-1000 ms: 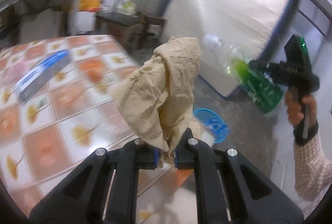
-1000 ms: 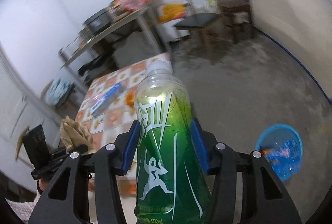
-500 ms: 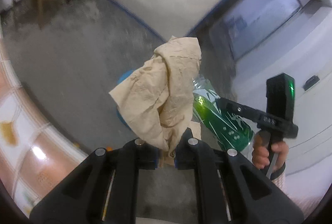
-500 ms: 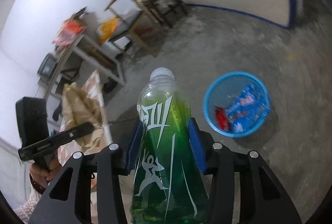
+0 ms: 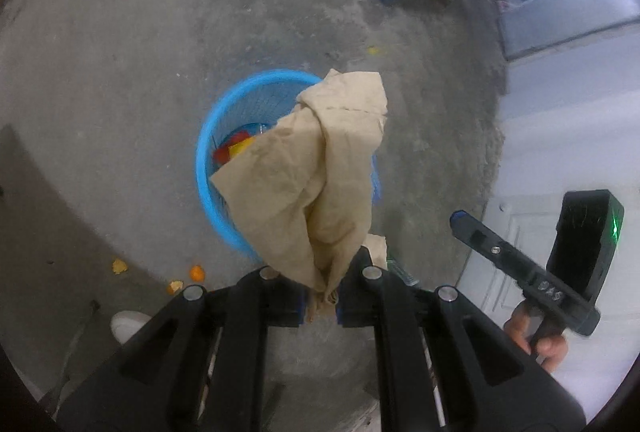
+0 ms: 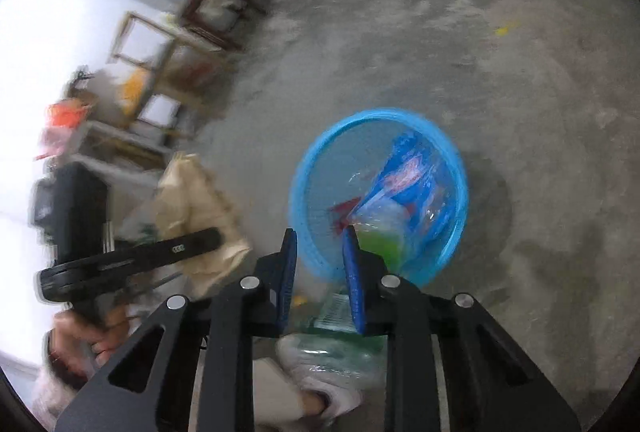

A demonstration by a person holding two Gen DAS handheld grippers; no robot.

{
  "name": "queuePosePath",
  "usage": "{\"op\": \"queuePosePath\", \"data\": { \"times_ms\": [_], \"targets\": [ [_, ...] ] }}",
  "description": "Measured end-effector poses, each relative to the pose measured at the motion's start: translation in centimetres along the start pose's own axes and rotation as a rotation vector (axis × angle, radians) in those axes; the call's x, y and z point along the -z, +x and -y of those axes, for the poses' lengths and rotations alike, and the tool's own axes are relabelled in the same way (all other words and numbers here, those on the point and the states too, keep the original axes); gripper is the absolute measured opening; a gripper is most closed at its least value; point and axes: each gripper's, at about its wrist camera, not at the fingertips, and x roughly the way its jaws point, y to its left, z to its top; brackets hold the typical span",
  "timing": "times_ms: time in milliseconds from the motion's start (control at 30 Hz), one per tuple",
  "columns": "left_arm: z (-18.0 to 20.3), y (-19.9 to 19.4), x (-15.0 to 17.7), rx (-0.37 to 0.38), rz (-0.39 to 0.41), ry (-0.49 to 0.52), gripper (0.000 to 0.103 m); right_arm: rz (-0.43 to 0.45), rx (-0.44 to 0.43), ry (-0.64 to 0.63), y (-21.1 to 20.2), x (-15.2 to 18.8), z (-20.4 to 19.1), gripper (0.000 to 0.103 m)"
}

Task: Collect trash
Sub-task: 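Open both tools to drop the cloth and bottle into the wastebasket, then move both tools back over the table toward the clear container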

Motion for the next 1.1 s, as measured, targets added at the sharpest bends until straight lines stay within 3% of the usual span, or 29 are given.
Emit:
{"op": "queuePosePath", "data": {
  "times_ms": [100, 200, 233, 267, 333, 367, 533, 800, 1000, 1100],
  "targets": [
    [-0.6, 2.5, -1.1, 0.001, -0.024, -0.039, 0.009, -0.032, -0.039, 0.08, 2.7, -0.3, 1.6, 0.024],
    [-1.3, 4.9, -1.8, -0.033, -0.05, -0.054, 0.01, -0.041, -0.029, 0.072, 3.7, 0.4, 1.7, 0.024],
    [-1.6, 5.5, -2.0, -0.039, -0.059, -0.066, 0.019, -0.048, -0.028, 0.077, 4.0, 0.7, 1.9, 0.024],
    [-1.9, 6.0, -2.3, -0.042, -0.068, -0.075, 0.037, -0.05, -0.029, 0.084, 4.0, 0.7, 2.1, 0.024],
    [-2.5, 6.4, -2.5, -0.065, -0.056, -0.097, 0.061, -0.045, -0.023, 0.091, 3.9, 1.0, 2.5, 0.024],
    [-2.9, 6.2, -2.5, -0.08, -0.033, -0.103, 0.068, -0.042, -0.022, 0.089, 3.6, 1.1, 2.5, 0.024],
    [-2.7, 4.2, -2.8, -0.06, 0.034, -0.108, 0.077, -0.049, -0.006, 0.075, 3.2, 1.7, 2.7, 0.024],
    [-1.0, -1.9, -2.4, 0.033, 0.15, -0.099, 0.078, -0.018, -0.008, 0.038, 2.6, 2.3, 1.7, 0.024],
    [2.0, -11.7, 0.0, 0.114, 0.295, 0.021, 0.081, 0.016, 0.009, -0.07, 1.5, 2.8, -1.0, 0.024],
    [2.5, -17.9, 3.0, 0.107, 0.394, 0.081, 0.083, 0.034, 0.015, -0.12, 0.9, 3.0, -2.5, 0.024]
  ]
}}
